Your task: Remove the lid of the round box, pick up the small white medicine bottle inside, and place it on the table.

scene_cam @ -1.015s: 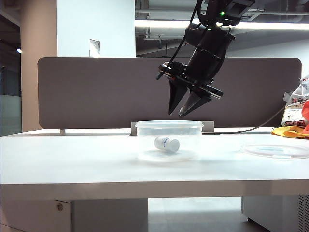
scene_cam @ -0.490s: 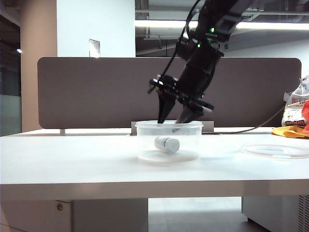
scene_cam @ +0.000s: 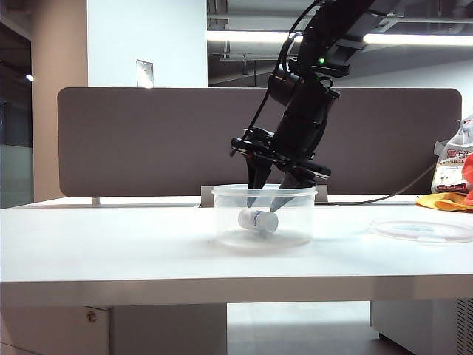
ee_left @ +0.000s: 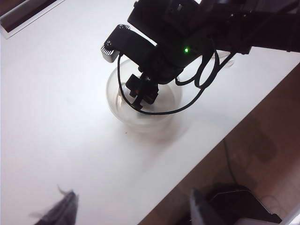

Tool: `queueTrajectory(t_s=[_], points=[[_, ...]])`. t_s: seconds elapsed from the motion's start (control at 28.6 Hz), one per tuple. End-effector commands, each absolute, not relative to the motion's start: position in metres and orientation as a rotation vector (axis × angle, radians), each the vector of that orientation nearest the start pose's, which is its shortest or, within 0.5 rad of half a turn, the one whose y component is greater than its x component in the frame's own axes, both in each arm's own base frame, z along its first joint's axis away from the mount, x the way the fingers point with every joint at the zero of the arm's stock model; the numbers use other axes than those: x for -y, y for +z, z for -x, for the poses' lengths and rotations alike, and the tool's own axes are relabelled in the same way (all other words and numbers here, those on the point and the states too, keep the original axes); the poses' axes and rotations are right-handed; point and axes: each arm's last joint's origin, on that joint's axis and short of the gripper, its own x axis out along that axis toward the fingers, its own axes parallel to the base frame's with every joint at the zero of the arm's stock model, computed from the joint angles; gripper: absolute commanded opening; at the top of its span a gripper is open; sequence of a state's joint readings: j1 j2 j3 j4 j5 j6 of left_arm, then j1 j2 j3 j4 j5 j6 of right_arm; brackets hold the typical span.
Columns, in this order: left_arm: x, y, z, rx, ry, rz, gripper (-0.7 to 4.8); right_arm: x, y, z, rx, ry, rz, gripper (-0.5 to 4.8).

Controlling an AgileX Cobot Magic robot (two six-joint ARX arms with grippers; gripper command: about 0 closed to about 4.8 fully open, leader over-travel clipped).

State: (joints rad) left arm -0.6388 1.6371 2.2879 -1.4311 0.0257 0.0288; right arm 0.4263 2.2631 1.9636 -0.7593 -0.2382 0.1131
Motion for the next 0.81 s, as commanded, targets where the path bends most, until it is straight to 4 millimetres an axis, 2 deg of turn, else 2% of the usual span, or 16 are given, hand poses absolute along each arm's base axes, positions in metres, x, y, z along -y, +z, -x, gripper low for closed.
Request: queueTrajectory(t_s=[0.04,0.49,0.81], points=[[0.154,0.5,-0.206,-0.733,-0.646,-0.257,3.08,-0.208,0.208,-0.44,-1.112,0.528,0.012,2.25],[0.15,0.504,-0.201,-0.716,-0.647,-0.251,3.08,-0.205,0.203,-0.432,-1.209,0.49,0.043,2.25],[0.15,0.504,-0.201,-0.715,-0.648,-0.255,3.08,-0.221,0.213,-0.428,-1.165,0.509,0.072,2.25]])
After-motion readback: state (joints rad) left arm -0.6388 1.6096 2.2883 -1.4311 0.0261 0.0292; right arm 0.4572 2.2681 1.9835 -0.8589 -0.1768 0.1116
